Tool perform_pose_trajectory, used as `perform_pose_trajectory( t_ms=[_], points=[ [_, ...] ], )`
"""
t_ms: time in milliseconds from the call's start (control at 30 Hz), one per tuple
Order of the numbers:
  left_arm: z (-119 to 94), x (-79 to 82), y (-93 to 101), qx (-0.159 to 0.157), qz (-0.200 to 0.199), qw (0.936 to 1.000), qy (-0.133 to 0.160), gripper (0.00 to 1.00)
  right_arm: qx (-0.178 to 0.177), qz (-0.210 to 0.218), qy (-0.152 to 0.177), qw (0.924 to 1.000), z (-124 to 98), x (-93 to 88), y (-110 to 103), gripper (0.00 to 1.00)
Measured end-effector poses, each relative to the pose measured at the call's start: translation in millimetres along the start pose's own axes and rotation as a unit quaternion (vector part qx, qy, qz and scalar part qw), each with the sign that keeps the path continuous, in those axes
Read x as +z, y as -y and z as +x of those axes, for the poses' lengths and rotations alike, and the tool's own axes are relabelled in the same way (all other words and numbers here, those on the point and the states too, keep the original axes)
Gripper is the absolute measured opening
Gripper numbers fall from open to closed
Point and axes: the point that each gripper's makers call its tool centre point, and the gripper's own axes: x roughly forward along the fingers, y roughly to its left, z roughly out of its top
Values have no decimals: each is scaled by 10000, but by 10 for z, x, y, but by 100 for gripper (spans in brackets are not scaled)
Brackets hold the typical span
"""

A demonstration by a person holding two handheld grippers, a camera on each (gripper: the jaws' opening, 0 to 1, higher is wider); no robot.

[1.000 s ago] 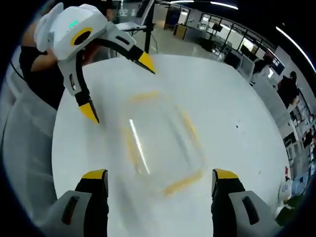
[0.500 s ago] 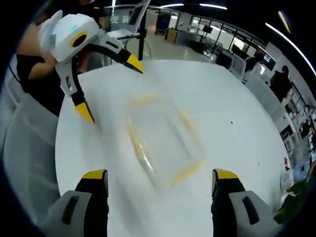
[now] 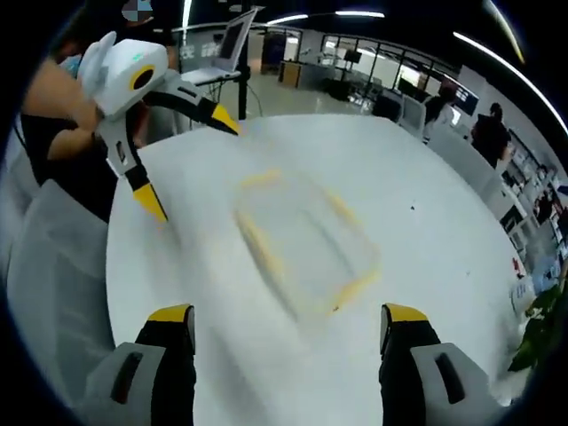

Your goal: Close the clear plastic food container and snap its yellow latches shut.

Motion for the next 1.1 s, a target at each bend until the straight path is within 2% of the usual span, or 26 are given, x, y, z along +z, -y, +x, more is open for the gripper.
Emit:
perform_pose_trajectory(
  t_ms=[67, 233, 400, 500, 733, 900, 1100],
  points=[
    [-22, -5, -9, 43, 5, 10000, 25, 88, -22, 87, 74, 9999, -23, -13, -24, 87],
    [-78, 8, -32, 159, -290, 9993, 192, 88, -126, 200, 278, 9993, -76, -3, -58, 87],
    [-124, 2, 12, 216, -443, 9983, 325, 88, -217, 237, 403, 9987, -119, -36, -115, 86],
    [-154, -11, 35, 276, -671, 9964, 443, 88, -258, 344, 521, 9977, -167, -42, -149, 86],
    [-220, -18, 100, 304, -703, 9953, 585, 88, -340, 449, 680, 9961, -232, -51, -189, 86],
    [-305, -6, 106, 368, -943, 9916, 809, 89, -430, 544, 761, 9947, -285, -91, -225, 86],
    [-377, -85, 129, 457, -1064, 9895, 862, 89, -465, 681, 911, 9924, -357, -131, -269, 86]
  ],
)
